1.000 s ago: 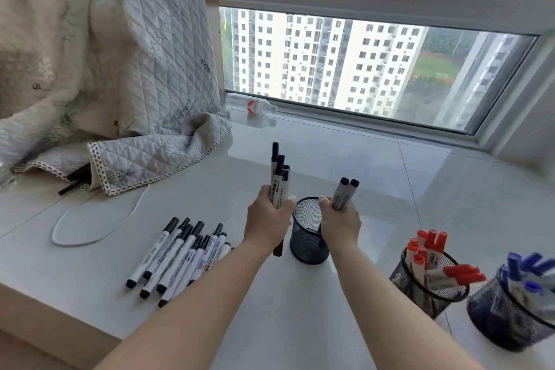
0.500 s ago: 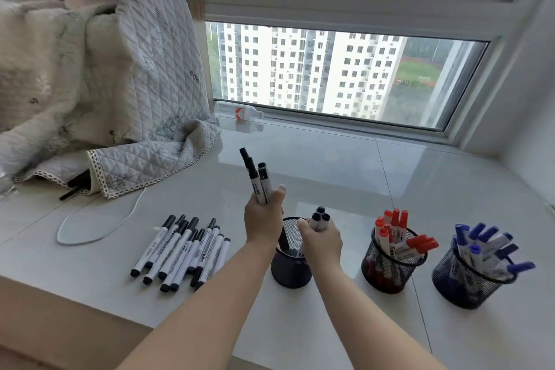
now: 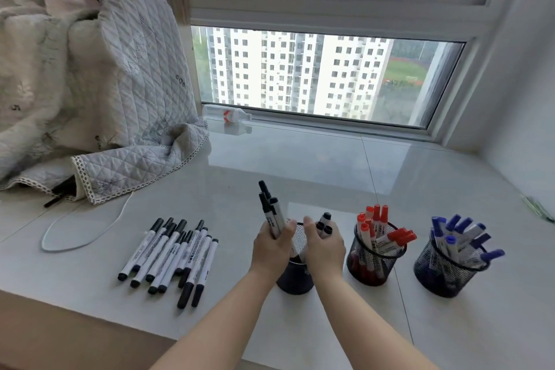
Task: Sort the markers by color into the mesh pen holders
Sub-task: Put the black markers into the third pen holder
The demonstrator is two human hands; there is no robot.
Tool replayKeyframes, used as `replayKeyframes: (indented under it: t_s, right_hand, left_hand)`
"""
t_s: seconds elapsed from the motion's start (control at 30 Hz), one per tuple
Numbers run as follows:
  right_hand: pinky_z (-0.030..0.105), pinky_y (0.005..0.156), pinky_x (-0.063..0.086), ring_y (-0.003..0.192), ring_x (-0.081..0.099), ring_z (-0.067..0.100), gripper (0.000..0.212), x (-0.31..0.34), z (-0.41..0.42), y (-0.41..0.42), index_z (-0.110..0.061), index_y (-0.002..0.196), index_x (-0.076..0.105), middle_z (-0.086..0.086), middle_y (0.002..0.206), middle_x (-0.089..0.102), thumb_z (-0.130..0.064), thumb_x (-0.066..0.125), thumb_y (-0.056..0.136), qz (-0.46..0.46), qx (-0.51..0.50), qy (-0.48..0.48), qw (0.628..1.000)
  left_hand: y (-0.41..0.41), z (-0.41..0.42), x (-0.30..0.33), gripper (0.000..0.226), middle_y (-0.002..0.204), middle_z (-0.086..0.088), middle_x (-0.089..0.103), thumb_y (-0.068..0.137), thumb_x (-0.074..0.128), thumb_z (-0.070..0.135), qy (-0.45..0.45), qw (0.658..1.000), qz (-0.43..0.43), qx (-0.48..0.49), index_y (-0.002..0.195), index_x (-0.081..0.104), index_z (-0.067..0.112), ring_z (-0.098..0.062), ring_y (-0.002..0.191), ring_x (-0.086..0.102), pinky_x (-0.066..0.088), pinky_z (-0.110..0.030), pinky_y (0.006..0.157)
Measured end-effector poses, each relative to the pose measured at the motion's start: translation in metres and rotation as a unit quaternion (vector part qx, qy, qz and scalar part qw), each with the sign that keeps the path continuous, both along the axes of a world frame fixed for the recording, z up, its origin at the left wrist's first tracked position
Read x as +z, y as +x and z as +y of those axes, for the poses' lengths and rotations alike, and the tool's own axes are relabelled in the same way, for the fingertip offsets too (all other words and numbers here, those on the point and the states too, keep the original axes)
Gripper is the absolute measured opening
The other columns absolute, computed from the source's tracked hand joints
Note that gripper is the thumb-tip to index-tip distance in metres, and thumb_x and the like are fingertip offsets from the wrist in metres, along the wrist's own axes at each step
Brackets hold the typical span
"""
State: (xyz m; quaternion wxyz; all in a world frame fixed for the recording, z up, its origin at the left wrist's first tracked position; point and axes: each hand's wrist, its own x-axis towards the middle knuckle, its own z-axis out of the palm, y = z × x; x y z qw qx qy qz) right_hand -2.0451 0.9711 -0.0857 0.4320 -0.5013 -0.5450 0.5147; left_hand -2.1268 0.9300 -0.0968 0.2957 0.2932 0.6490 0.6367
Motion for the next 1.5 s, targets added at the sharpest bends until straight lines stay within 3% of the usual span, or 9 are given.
replayKeyframes:
  t_s: [0.23,0.5,0.67,0.77,0.93,1.1,1.2,1.33,1.5]
  right_hand:
    - [0.011,0.06,0.033,0.075,0.051,-0.006,0.011,0.001,0.009,0.02,-0.025,0.092,0.052,-0.015,0.079,0.057,-0.036,0.054,0.09,-0.017,-0.009,0.04,0.999]
    - [0.027,0.061,0.038,0.074,0.056,0.019,0.005,0.003,0.013,0.027,-0.017,0.094,0.051,-0.005,0.078,0.057,-0.021,0.051,0.091,-0.057,-0.03,0.085,0.994]
    - [0.037,0.07,0.052,0.079,0.059,0.019,0.034,0.009,0.011,0.028,-0.024,0.118,0.045,-0.003,0.099,0.055,-0.006,0.05,0.089,-0.095,-0.008,0.14,0.986]
    - [0.033,0.067,0.049,0.074,0.06,0.021,0.025,0.007,0.013,0.025,-0.02,0.113,0.048,0.005,0.093,0.062,-0.01,0.05,0.09,-0.115,0.01,0.122,0.986]
    - [0.032,0.063,0.048,0.075,0.061,0.023,0.019,0.005,0.01,0.016,-0.02,0.112,0.048,0.003,0.089,0.061,-0.016,0.047,0.093,-0.097,0.027,0.1,0.99]
    - [0.011,0.048,0.039,0.068,0.055,0.002,0.028,0.01,0.016,0.009,-0.024,0.117,0.045,-0.013,0.079,0.054,-0.027,0.054,0.091,-0.087,0.094,0.07,0.989]
    - [0.013,0.065,0.04,0.088,0.053,0.007,0.042,0.015,0.016,0.005,-0.026,0.125,0.042,-0.006,0.103,0.054,-0.035,0.058,0.088,-0.079,0.141,0.037,0.986]
    - [0.029,0.092,0.032,0.115,0.039,0.014,0.045,0.015,0.005,0.0,-0.021,0.126,0.046,-0.003,0.123,0.049,-0.038,0.054,0.085,-0.189,0.039,0.244,0.95]
    - [0.026,0.083,0.032,0.097,0.041,0.015,0.034,0.02,-0.03,-0.025,-0.017,0.107,0.052,0.005,0.105,0.058,-0.031,0.046,0.077,-0.177,0.005,0.482,0.858]
  left_hand:
    - [0.018,0.002,-0.006,0.011,0.078,0.005,0.059,0.083,0.061,0.02,-0.027,0.997,0.066,-0.032,0.084,0.054,0.028,-0.011,0.073,0.056,0.044,-0.02,0.067]
    - [0.024,0.008,-0.001,0.014,0.077,0.001,0.061,0.086,0.059,0.033,-0.034,0.995,0.088,-0.027,0.081,0.055,0.02,-0.016,0.072,0.056,0.043,-0.023,0.064]
    - [0.024,0.007,-0.003,0.021,0.065,0.006,0.057,0.087,0.058,0.038,-0.029,0.996,0.081,-0.012,0.076,0.056,0.019,-0.013,0.063,0.053,0.042,-0.021,0.059]
    - [0.021,0.005,-0.003,0.015,0.067,0.007,0.056,0.085,0.059,0.031,-0.039,0.991,0.126,0.003,0.074,0.052,0.024,-0.007,0.06,0.051,0.037,-0.01,0.051]
    - [0.012,-0.001,0.0,0.012,0.069,0.009,0.057,0.087,0.057,0.03,-0.044,0.981,0.187,0.02,0.083,0.049,0.023,-0.003,0.059,0.052,0.037,-0.009,0.048]
    - [0.0,-0.003,0.005,0.015,0.076,0.005,0.06,0.088,0.057,0.032,-0.063,0.977,0.199,0.039,0.092,0.051,0.019,-0.009,0.067,0.056,0.037,-0.014,0.054]
    - [-0.006,-0.006,0.008,0.019,0.09,0.001,0.062,0.088,0.057,0.03,-0.077,0.978,0.189,0.041,0.1,0.052,0.017,-0.017,0.084,0.06,0.042,-0.022,0.067]
    - [-0.012,-0.015,0.014,0.035,0.115,0.009,0.05,0.088,0.058,0.032,-0.04,0.986,0.155,0.044,0.118,0.046,0.019,-0.007,0.105,0.05,0.038,-0.021,0.085]
    - [-0.039,-0.052,0.008,0.022,0.113,0.009,0.05,0.094,0.046,0.034,-0.007,0.974,0.202,0.103,0.113,0.047,0.022,-0.008,0.108,0.049,0.037,-0.023,0.087]
